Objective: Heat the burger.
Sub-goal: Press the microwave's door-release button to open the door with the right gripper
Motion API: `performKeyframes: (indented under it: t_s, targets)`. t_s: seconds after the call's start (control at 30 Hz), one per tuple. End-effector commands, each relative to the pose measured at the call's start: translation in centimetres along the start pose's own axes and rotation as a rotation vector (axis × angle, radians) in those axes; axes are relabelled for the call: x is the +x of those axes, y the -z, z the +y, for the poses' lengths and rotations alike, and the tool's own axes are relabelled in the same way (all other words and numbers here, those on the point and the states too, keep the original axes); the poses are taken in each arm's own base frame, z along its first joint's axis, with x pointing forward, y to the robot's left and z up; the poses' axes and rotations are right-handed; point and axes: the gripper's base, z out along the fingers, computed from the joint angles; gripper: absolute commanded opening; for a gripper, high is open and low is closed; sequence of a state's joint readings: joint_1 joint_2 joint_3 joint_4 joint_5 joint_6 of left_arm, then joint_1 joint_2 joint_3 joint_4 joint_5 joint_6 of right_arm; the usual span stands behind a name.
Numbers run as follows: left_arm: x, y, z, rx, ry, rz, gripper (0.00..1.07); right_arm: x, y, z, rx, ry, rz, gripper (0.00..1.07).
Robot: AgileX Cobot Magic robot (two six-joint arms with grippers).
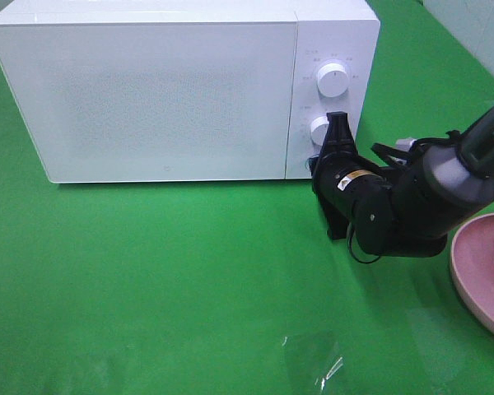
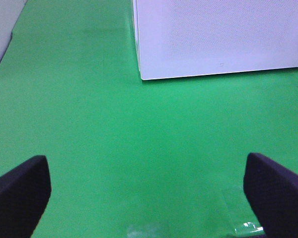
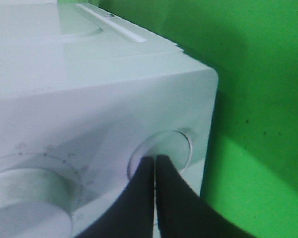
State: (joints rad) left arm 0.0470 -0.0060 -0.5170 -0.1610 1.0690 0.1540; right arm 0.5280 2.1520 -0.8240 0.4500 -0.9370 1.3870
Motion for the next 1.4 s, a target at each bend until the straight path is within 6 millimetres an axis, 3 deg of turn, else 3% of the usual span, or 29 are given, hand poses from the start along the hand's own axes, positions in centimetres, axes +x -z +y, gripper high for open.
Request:
performKeyframes:
  t_s: [0.03, 0.37, 1.07, 1.4]
  targets:
    - [0.2, 0.2, -0.1, -0.003, 0.002, -0.014, 0.98, -0.4, -0.3, 0.2, -0.008, -0.022, -0.045, 0.0]
    - [0.2, 0.2, -0.1, -0.003, 0.002, -0.014, 0.98, -0.7, -0.4, 0.9, -0.06, 0.003, -0.083, 0.0]
    - [0.2, 0.2, -0.1, -0.003, 0.002, -0.014, 0.98, -0.8, -1.5, 5.4, -0.348, 0.031, -0.196, 0.0]
    - [0.2, 0.2, -0.1, -0.003, 0.002, -0.014, 0.98, -1.4, -3.3, 5.5, -0.417, 0.021, -0.246, 0.0]
